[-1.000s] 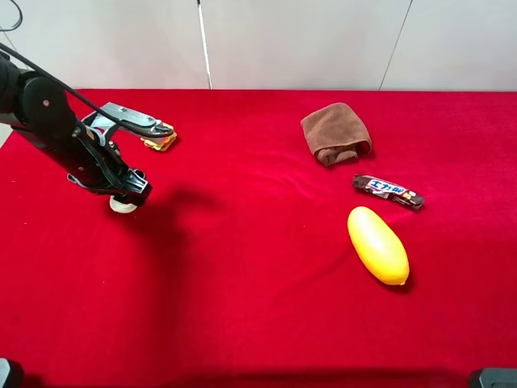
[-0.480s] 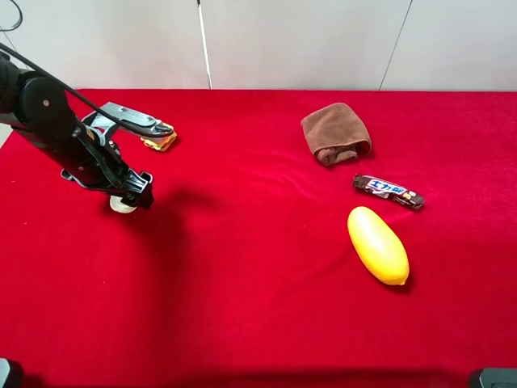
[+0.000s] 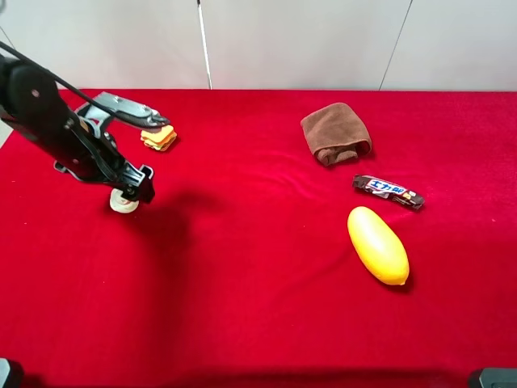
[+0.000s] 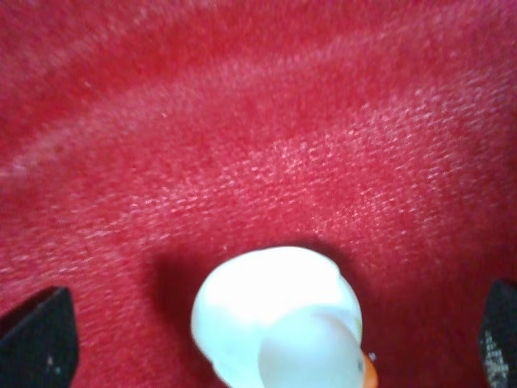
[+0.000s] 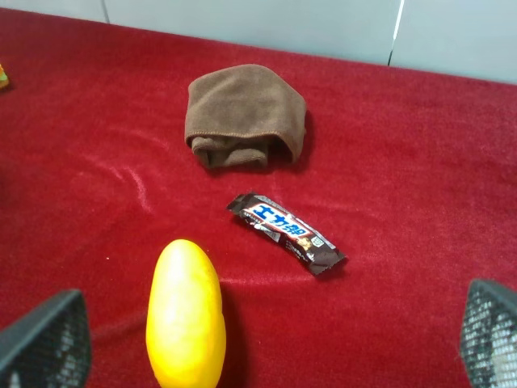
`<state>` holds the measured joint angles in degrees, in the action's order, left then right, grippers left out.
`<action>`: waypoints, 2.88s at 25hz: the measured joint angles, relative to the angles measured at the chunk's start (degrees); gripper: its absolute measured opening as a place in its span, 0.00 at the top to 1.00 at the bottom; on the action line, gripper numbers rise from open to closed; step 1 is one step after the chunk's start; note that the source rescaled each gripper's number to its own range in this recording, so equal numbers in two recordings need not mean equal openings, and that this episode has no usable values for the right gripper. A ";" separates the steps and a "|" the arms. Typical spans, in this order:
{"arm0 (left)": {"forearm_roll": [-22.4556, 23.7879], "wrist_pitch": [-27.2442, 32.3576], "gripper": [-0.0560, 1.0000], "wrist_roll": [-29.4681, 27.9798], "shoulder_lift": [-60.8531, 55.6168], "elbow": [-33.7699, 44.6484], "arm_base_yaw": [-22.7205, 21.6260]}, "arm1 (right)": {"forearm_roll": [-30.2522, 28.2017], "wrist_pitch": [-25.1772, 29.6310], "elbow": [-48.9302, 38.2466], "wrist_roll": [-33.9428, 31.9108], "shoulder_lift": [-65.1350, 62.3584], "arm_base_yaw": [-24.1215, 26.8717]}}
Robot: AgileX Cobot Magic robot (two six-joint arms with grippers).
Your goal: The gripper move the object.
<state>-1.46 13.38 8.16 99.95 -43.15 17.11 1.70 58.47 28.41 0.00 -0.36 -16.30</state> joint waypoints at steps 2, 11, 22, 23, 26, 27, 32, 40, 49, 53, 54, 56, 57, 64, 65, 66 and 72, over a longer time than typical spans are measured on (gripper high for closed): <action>0.00 1.16 0.00 -0.54 -2.53 0.00 0.00 | 0.00 0.00 0.00 0.00 0.00 0.00; 0.00 14.22 0.00 -3.77 -17.98 0.04 0.00 | 0.00 0.00 0.00 0.00 0.00 0.00; 1.46 32.96 0.00 -5.71 -36.51 0.04 0.00 | 0.00 0.00 0.00 0.00 0.00 0.00; 1.46 34.38 0.00 -6.35 -38.33 0.04 0.00 | 0.00 0.00 0.00 0.00 0.00 0.00; 1.46 38.92 0.00 -7.33 -43.47 0.04 0.00 | 0.00 0.00 0.00 0.00 0.00 0.00; 1.46 40.42 0.00 -7.45 -45.24 0.04 0.00 | 0.00 0.00 0.00 0.00 0.00 0.00; 1.46 49.26 0.00 -7.49 -53.02 0.04 0.00 | 0.00 -0.01 0.00 0.00 0.00 0.00; 1.46 51.82 0.00 -7.62 -65.06 8.06 0.00 | 0.00 -0.01 0.00 0.00 0.00 0.00; 1.46 47.65 0.00 -7.66 -76.09 15.37 0.00 | 0.00 -0.01 0.00 0.00 0.00 0.00; 1.46 47.65 0.00 -7.66 -80.18 15.48 0.00 | 0.00 -0.01 0.00 0.00 0.00 0.00; 1.46 47.65 0.00 -7.66 -81.74 15.52 0.00 | 0.00 -0.01 0.00 0.00 0.00 0.00; 1.46 47.65 0.00 -7.66 -85.34 15.54 0.00 | 0.00 -0.01 0.00 0.00 0.00 0.00; 1.46 47.65 0.00 -7.66 -87.57 15.54 0.00 | 0.00 -0.01 0.00 0.00 0.00 0.00; 1.46 47.76 0.00 -7.66 -100.08 15.54 -0.74 | 0.00 -0.01 0.00 0.00 0.00 0.00; 1.46 47.76 0.00 -7.66 -100.16 15.54 -1.54 | 0.00 -0.01 0.00 0.00 0.00 0.00; 1.46 47.71 0.00 -7.66 -100.16 15.54 -2.43 | 0.00 -0.01 0.00 0.00 0.00 0.00; 1.46 47.71 0.00 -7.66 -100.16 15.54 -11.77 | 0.00 -0.01 0.00 0.00 0.00 0.00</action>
<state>0.00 61.10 0.51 -0.21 -27.61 5.34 1.70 58.46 28.41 0.00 -0.36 -16.30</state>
